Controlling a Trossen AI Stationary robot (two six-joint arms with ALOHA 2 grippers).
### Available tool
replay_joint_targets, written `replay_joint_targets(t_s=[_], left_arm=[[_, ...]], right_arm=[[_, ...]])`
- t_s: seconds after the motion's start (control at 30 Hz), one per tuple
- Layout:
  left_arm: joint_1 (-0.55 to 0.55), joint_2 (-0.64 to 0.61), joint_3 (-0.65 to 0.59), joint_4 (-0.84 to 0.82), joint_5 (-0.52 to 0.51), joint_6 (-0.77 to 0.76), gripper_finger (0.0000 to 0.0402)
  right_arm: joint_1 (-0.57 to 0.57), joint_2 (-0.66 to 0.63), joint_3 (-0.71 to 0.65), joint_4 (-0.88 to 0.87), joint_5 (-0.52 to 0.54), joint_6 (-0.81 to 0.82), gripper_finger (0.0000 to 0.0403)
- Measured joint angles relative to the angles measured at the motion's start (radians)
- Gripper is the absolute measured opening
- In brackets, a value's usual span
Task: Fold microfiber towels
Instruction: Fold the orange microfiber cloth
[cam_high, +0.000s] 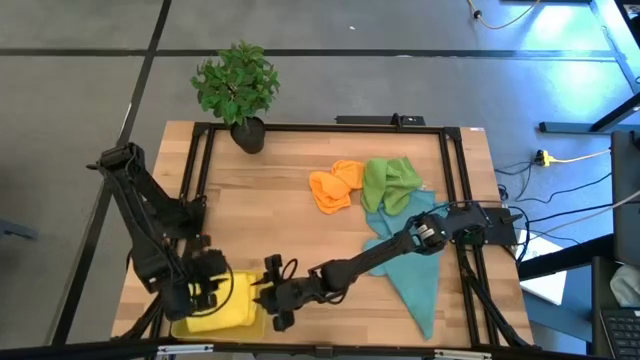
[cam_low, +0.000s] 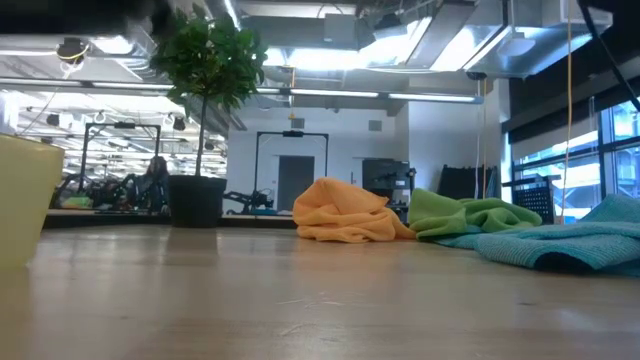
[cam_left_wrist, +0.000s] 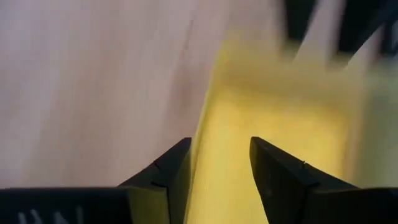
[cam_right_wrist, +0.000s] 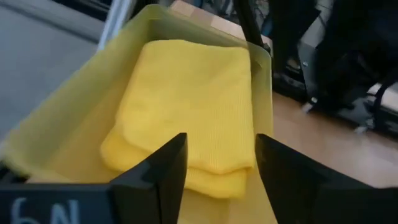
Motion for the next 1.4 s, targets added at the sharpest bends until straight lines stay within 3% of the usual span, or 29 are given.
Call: replay_joint_targets(t_s=[0.1,0.27,0.33,0.47,0.57,0.73,1.03,1.17,1.4], left_arm=[[-0.010,0.000,-0.027,0.193,-0.215,0.207,0.0153],[0.050,0.000,-0.127,0.588,-0.309,0.557,0.0153],[0.088,0.000,-0.195,0.770,-0.286,0.685,0.0153],[0.198,0.000,-0.343,1.108,-0.114,0.834,0.0153],[0.274,0.000,-0.434,1.327,-0.014,0.920,0.0153],[0.373,0.000,-0.520,1.602,0.039,1.110,0.0153],[0.560,-0.019,-0.682,1.910,0.169,1.243,0.0148],[0.605,-0.166,-0.765,1.881,0.175,1.255,0.0127],[0.703,-0.442,-0.895,1.880,0.169,1.292,0.0069]], right_arm=[[0.007,-0.060,0.000,-0.100,-0.001,-0.015,0.0159],[0.008,-0.157,-0.042,-0.152,-0.024,-0.007,0.0111],[0.010,-0.193,-0.094,-0.152,-0.039,-0.002,0.0095],[0.015,-0.283,-0.263,-0.082,-0.053,0.008,0.0076],[0.016,-0.381,-0.448,0.069,-0.053,0.026,0.0070],[0.014,-0.580,-0.819,0.409,-0.048,0.054,0.0068],[-0.040,-0.826,-1.364,1.008,-0.041,0.101,0.0068],[-0.070,-0.880,-1.508,1.126,-0.041,0.106,0.0068],[-0.131,-0.936,-1.628,1.206,-0.042,0.054,0.0068]])
